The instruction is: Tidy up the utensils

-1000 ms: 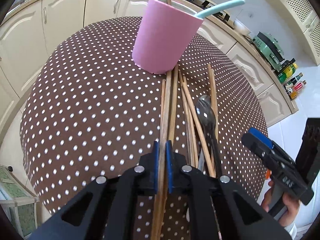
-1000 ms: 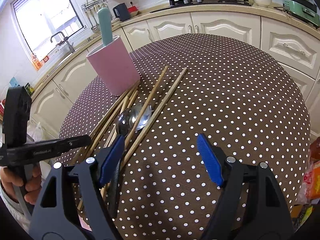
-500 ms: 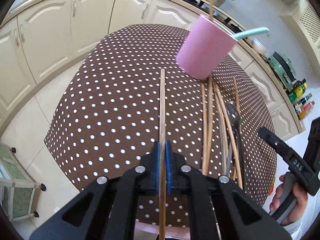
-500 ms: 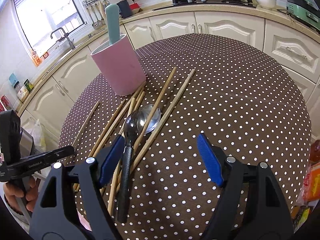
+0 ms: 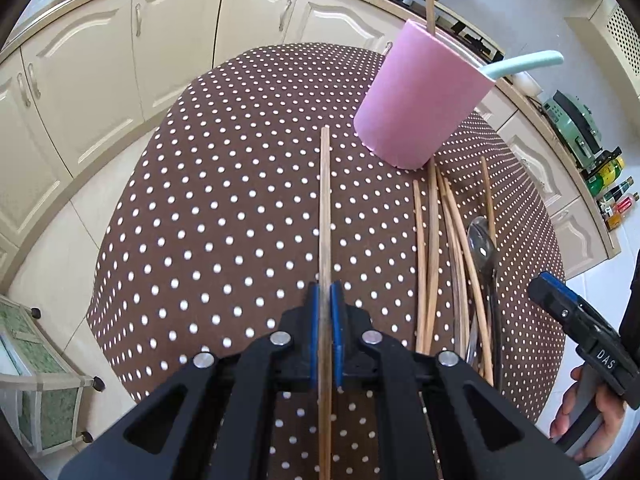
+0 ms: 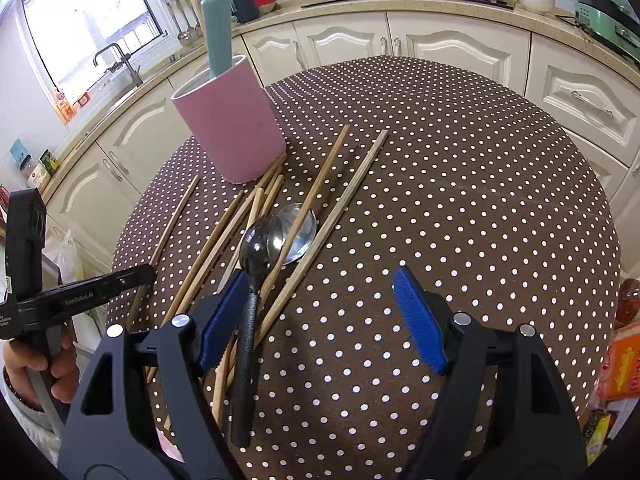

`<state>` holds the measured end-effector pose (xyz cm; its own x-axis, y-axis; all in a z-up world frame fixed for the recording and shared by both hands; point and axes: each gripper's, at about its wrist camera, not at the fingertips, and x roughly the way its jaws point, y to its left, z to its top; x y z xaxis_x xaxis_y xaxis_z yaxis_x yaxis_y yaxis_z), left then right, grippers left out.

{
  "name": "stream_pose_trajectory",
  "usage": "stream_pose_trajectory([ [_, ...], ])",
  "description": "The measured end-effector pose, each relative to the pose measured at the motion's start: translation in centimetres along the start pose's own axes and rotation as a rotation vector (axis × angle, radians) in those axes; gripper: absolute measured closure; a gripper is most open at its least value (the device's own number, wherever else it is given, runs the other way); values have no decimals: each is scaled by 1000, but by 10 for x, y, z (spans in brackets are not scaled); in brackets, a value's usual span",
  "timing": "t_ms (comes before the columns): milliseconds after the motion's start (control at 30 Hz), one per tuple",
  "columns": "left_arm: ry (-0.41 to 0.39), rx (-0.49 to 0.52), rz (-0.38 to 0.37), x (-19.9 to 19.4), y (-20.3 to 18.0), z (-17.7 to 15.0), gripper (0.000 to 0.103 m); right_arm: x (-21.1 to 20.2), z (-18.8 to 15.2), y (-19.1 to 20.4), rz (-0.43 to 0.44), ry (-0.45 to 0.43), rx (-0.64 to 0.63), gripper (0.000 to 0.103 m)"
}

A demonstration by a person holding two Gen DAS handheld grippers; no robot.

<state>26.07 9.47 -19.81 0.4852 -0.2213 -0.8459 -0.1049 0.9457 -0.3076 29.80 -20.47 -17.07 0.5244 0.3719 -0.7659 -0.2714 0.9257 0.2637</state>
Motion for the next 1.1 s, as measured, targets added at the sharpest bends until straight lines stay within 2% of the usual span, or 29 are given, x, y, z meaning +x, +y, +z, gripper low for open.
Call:
stream_pose_trajectory([
  [267, 0, -25, -13, 5, 5, 10, 97, 15, 26, -3, -34, 79, 7, 29],
  [533, -13, -33, -21, 3, 8, 9, 97, 29, 49, -14, -58, 138, 71, 29],
  [600, -14, -35, -25, 3, 9, 9, 97, 33, 53, -16, -65, 149, 77, 35],
  [633, -15, -34, -26, 3, 8, 9, 97, 36, 56, -17, -64, 162, 82, 42],
  [700, -15, -33, -25, 3, 8, 9, 97, 43, 59, -16, -61, 177, 85, 45],
  [767, -14, -31, -25, 4, 7, 10, 97, 49, 62, -18, -69, 195, 87, 53],
  [900, -13, -29, -27, 4, 7, 10, 97, 60, 72, -19, -97, 212, 88, 57],
  [1033, -15, -26, -27, 5, 6, 11, 97, 77, 86, -15, -145, 239, 66, 67],
  [1100, -14, -25, -27, 6, 6, 12, 97, 89, 96, -10, -158, 255, 66, 67],
])
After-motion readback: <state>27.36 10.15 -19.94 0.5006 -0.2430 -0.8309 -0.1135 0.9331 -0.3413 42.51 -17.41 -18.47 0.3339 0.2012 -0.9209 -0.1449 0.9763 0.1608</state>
